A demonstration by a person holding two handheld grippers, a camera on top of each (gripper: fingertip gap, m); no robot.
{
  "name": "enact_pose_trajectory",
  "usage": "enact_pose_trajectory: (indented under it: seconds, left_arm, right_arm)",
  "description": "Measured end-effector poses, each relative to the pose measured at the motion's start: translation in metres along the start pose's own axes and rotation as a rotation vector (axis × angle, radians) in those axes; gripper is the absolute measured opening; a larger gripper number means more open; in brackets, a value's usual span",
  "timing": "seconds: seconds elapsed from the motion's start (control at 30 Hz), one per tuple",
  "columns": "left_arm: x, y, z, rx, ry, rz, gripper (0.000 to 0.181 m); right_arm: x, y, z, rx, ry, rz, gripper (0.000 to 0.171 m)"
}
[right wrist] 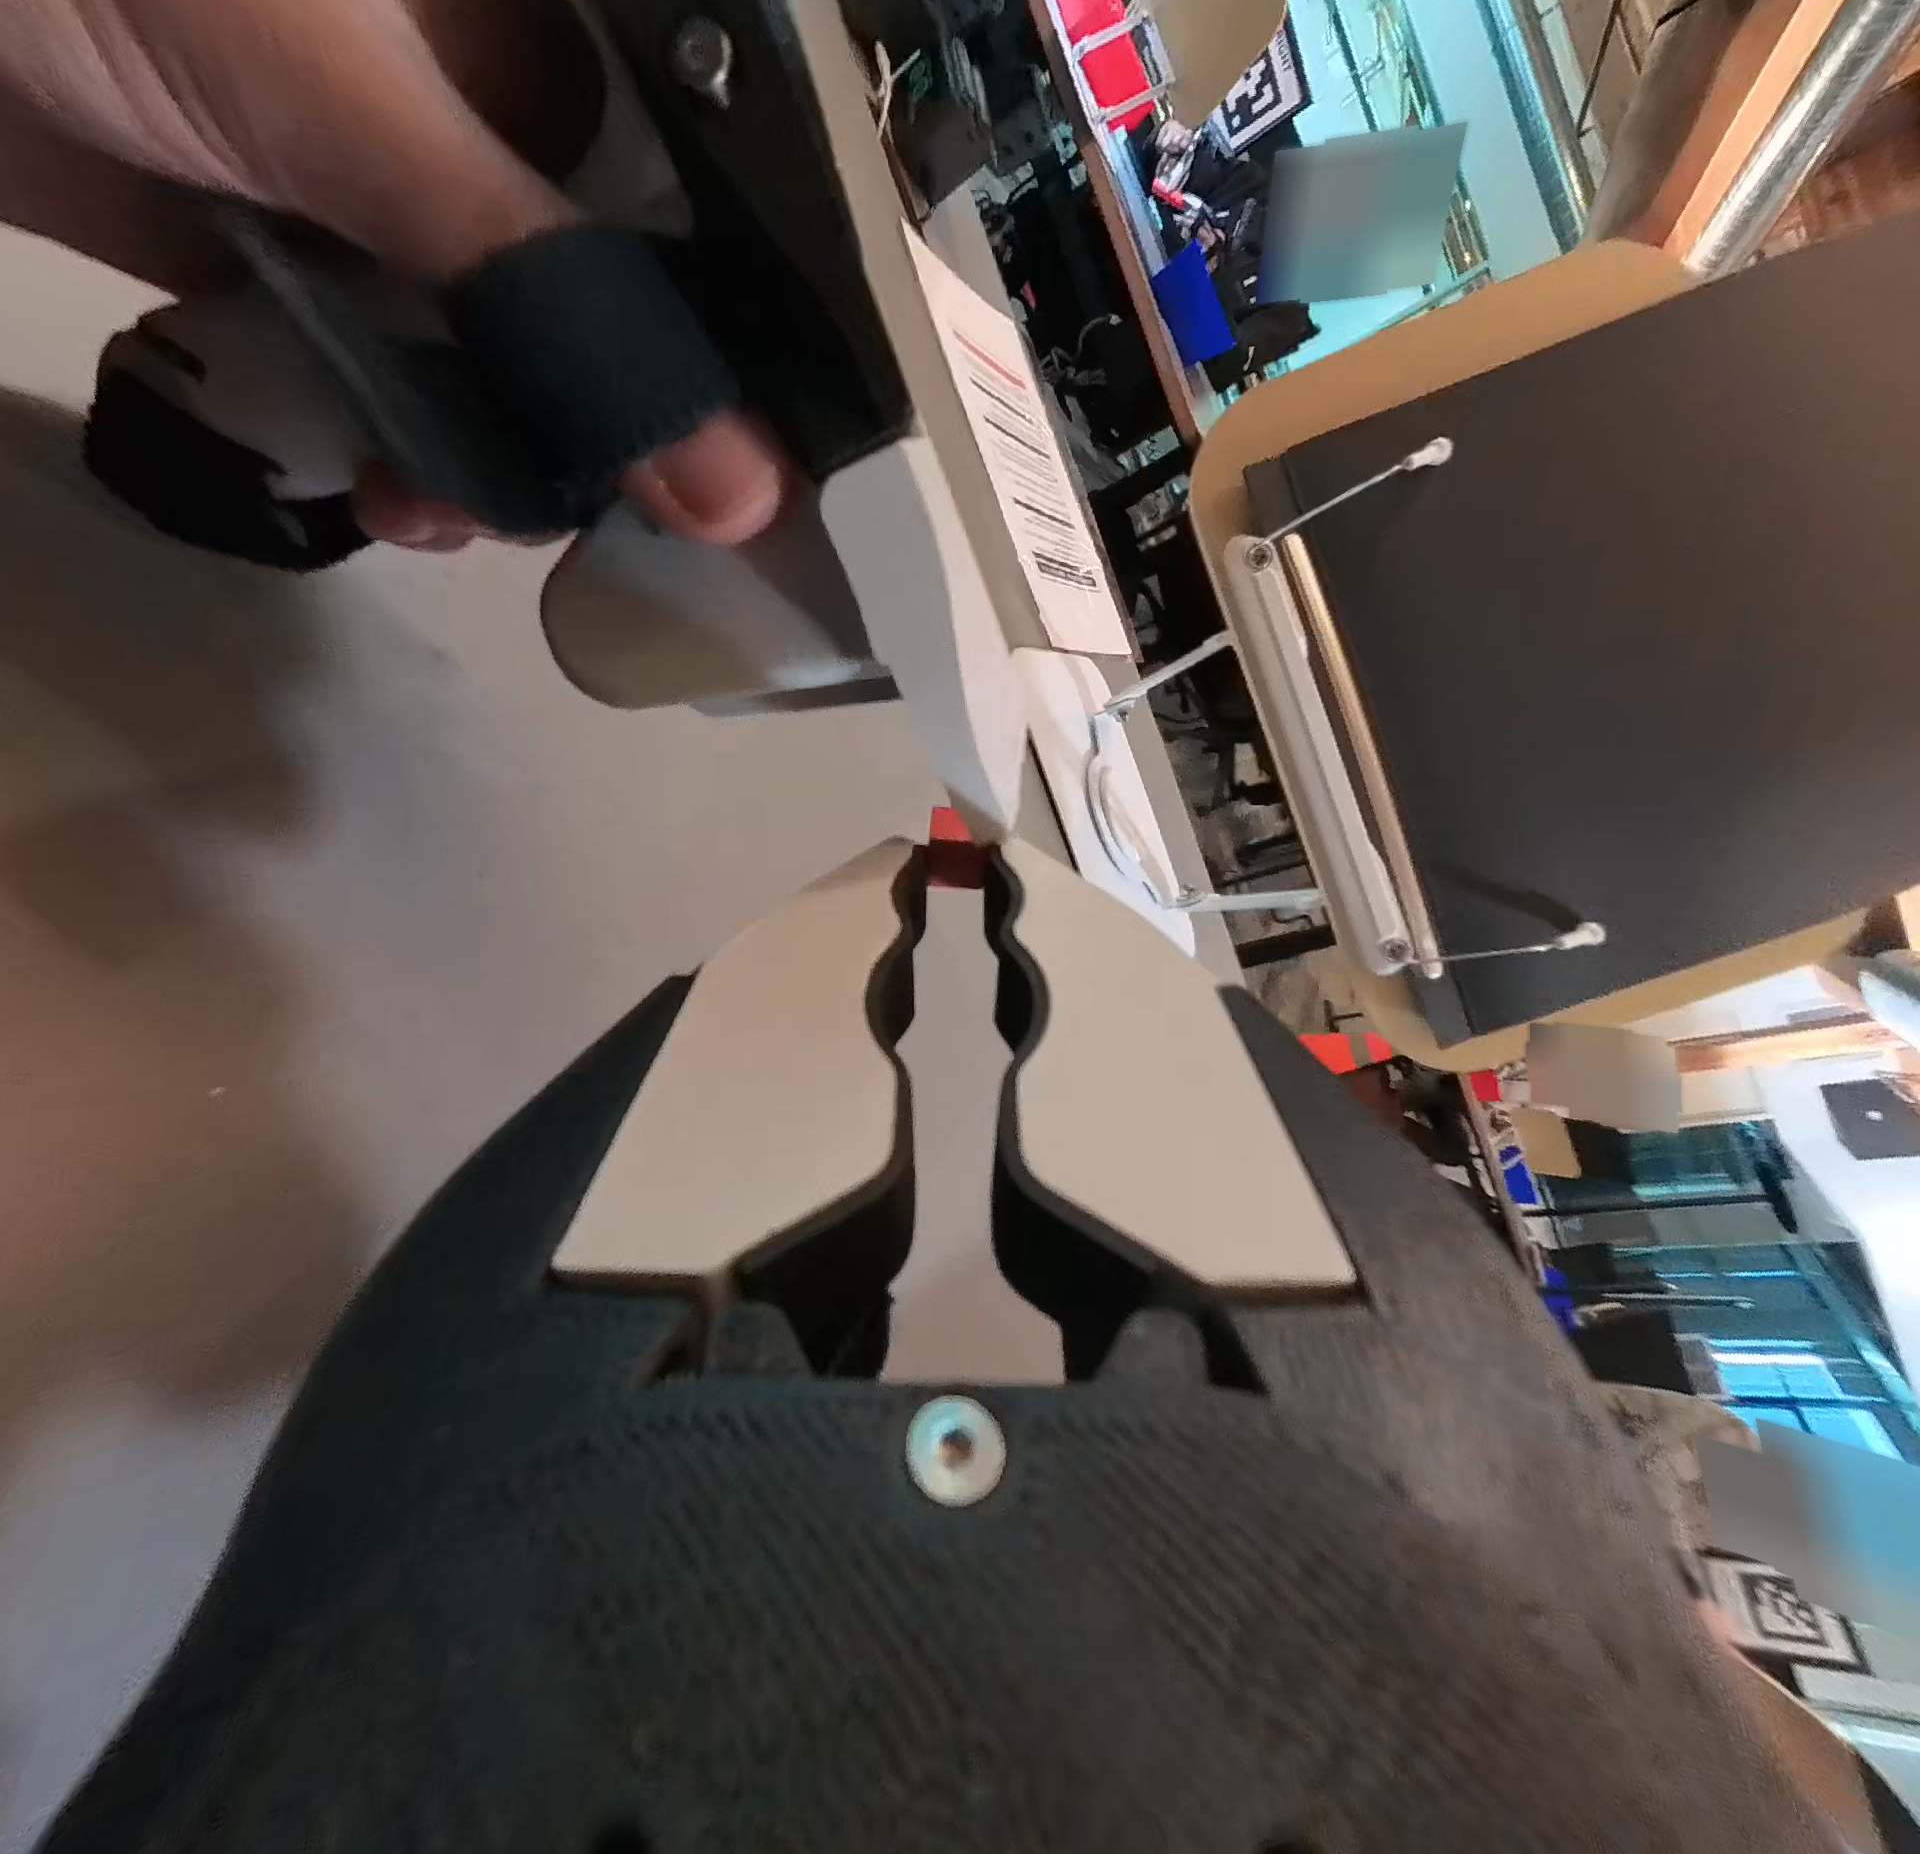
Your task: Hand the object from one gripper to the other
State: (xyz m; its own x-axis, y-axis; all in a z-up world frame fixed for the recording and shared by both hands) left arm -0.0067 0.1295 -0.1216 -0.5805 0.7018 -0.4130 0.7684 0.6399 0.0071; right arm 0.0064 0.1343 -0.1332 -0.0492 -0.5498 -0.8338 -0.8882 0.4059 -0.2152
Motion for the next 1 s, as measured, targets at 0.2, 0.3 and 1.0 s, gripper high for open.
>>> enact_pose_trajectory:
  seconds: [0.2, 0.3, 1.0]
  left_arm:
    - [0.002, 0.001, 0.006, 0.055, 0.029, -0.020, 0.017]
    - [0.002, 0.001, 0.006, 0.059, 0.035, -0.025, 0.017]
    - [0.006, -0.014, -0.013, -0.173, -0.355, 0.196, 0.012]
  right_arm:
    - [0.000, 0.001, 0.002, 0.007, 0.027, -0.009, 0.011]
    - [0.001, 0.000, 0.001, 0.004, 0.016, -0.009, 0.011]
    - [-0.014, -0.004, -0.004, -0.211, 0.238, -0.020, 0.029]
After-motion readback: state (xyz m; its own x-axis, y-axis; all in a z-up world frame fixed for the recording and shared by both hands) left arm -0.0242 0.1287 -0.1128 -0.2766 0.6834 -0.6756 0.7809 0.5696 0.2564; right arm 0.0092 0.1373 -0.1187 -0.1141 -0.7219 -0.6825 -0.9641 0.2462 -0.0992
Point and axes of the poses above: each gripper's, where its closed fingertips meet, y out along the fingers, z out of its underside, x = y × z across the jaws, the point moved 2 cm from there along -y, back along the fingers, and after that the axes turned 4 degrees about z, right-handed, at the moved point
